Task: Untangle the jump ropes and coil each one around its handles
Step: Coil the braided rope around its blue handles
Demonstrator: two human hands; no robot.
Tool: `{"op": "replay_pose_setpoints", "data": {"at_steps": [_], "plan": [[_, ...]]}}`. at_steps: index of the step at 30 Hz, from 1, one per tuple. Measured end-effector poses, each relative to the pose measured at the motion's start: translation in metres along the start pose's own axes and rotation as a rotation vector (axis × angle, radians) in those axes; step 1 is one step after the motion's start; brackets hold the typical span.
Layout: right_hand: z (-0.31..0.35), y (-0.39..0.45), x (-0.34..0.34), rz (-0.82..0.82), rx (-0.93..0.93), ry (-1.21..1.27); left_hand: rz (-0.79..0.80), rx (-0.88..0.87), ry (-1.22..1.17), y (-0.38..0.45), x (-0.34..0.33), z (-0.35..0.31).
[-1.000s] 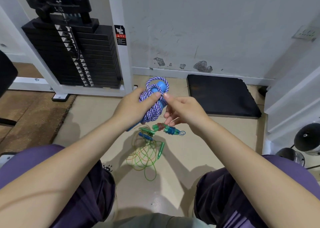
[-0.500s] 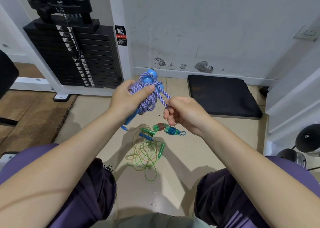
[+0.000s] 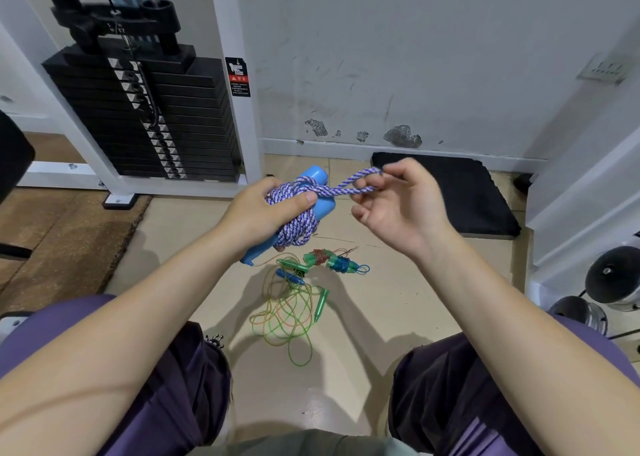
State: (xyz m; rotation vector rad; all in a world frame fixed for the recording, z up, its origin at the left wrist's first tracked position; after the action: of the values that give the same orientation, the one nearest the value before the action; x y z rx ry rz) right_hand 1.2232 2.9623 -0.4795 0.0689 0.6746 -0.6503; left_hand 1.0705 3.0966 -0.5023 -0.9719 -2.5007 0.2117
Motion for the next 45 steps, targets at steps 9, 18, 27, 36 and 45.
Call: {"op": "replay_pose_setpoints", "data": {"at_steps": [9, 18, 27, 36, 45], "plan": [[0.003, 0.004, 0.011, 0.229, 0.119, -0.946, 0.107, -0.018, 0.068, -0.001, 0.002, 0.004], [0.016, 0.005, 0.017, 0.048, 0.184, -0.682, 0.270, 0.004, 0.012, -0.005, 0.005, 0.005], [0.020, 0.008, 0.018, -0.139, 0.145, -0.375, 0.216, -0.006, 0.076, -0.003, -0.007, 0.004], [0.006, -0.006, 0.017, 0.395, -0.087, -1.292, 0.142, -0.047, 0.234, -0.001, 0.004, 0.014], [0.003, -0.008, 0.015, 0.347, -0.022, -0.889, 0.213, -0.042, 0.093, -0.006, 0.006, 0.004]]}}
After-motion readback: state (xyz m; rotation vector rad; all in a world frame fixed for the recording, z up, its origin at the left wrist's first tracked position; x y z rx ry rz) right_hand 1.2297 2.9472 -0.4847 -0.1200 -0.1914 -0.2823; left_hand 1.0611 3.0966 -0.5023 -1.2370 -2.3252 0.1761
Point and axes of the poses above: each hand's wrist, its own y-axis towards the middle knuckle, its own x-axis out of the back of the hand, z = x × y, the point moved 2 cm from there along y, towards the middle knuckle, and after that the axes turned 11 degrees about x, right-handed, at the moved point
